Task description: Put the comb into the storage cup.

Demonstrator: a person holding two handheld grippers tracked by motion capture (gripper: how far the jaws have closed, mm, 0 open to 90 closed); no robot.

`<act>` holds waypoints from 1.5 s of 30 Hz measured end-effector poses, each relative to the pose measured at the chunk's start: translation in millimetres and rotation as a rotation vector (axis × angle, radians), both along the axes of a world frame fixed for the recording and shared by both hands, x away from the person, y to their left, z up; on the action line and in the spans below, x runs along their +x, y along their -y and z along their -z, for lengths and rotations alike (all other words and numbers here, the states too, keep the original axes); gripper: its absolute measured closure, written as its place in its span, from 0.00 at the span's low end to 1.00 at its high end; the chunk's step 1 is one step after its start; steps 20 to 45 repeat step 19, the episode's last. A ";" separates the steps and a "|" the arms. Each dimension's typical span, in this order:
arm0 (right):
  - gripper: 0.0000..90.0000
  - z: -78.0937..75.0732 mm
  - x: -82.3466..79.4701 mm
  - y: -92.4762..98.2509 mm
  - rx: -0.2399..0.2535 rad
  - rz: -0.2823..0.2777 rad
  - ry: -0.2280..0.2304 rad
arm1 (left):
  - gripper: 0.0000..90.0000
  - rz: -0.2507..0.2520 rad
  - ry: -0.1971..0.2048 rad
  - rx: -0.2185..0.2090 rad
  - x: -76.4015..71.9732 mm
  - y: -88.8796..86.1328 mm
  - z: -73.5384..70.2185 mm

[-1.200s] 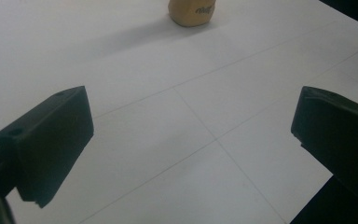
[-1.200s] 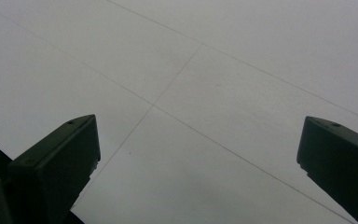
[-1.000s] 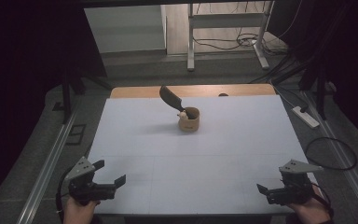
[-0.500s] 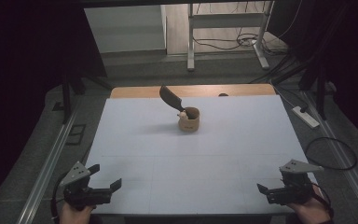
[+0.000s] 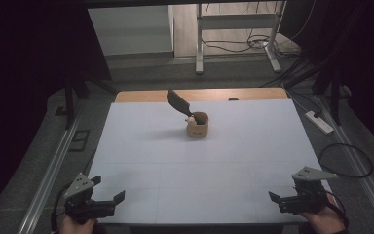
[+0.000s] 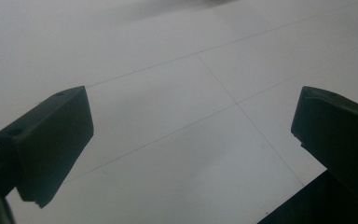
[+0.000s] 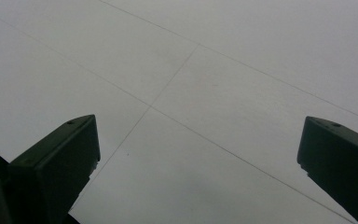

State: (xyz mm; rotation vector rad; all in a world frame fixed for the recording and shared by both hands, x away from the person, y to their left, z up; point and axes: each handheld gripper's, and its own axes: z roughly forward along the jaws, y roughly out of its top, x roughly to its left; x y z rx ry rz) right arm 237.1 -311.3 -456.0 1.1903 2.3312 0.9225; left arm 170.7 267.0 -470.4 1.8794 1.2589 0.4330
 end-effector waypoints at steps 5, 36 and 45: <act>0.00 -0.1 -0.1 -0.2 0.000 0.001 0.001 | 0.00 -0.003 -0.001 0.009 -1.5 0.6 -0.3; 0.00 0.1 0.1 -0.6 -0.006 -0.004 0.003 | 0.00 -0.020 -0.036 0.036 -3.3 0.9 -0.2; 0.00 0.1 0.1 -0.6 -0.006 -0.004 0.003 | 0.00 -0.020 -0.036 0.036 -3.3 0.9 -0.2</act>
